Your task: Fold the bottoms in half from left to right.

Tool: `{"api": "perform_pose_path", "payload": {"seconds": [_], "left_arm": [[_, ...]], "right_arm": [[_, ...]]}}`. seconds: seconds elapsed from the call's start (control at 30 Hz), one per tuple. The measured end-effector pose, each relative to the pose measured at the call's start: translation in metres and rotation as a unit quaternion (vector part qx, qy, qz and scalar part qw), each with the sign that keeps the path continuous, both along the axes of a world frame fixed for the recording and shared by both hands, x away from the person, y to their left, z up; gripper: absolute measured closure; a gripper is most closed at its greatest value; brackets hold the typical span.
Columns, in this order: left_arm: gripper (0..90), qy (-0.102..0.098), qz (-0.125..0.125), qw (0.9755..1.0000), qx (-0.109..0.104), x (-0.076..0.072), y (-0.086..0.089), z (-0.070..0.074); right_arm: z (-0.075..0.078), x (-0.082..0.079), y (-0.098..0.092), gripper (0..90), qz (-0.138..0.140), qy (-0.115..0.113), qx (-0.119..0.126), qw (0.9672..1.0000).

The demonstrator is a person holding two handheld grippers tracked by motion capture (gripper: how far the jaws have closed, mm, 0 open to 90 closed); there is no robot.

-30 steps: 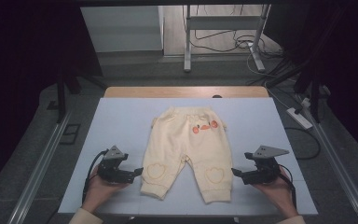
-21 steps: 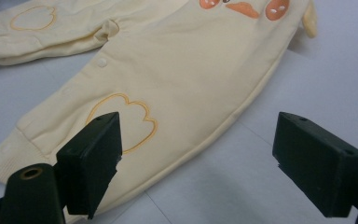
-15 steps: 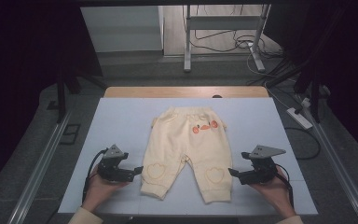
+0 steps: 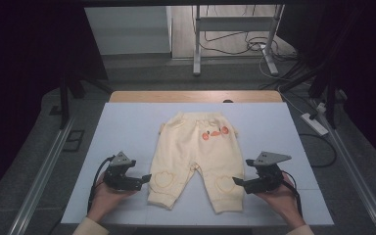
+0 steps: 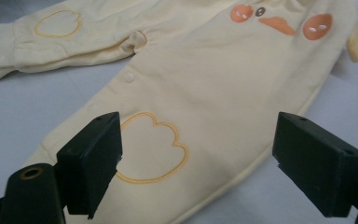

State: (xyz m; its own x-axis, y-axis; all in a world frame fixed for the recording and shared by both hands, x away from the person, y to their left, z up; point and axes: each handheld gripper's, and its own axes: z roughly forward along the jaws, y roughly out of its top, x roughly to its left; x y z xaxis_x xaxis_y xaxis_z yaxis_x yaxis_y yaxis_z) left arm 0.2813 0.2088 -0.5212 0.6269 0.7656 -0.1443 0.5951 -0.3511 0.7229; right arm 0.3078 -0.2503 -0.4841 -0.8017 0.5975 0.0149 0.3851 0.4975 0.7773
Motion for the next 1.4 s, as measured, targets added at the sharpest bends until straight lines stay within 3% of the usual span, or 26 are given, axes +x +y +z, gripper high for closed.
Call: {"api": "perform_pose_path", "payload": {"seconds": [0.47,0.87,1.4], "left_arm": [[13.3,-0.002,0.001,0.9999,-0.013,0.002,0.002,0.0],[13.5,-0.004,0.008,0.9998,-0.019,0.002,0.004,0.002],[13.9,-0.005,0.007,0.9998,-0.017,0.002,0.004,0.002]], "right_arm": [[0.001,0.004,0.019,15.9,0.014,0.014,0.003,0.9998],[0.004,0.001,0.03,16.0,0.025,0.011,0.003,0.9996],[0.001,0.007,0.063,16.1,0.051,0.018,-0.004,0.9985]]}}
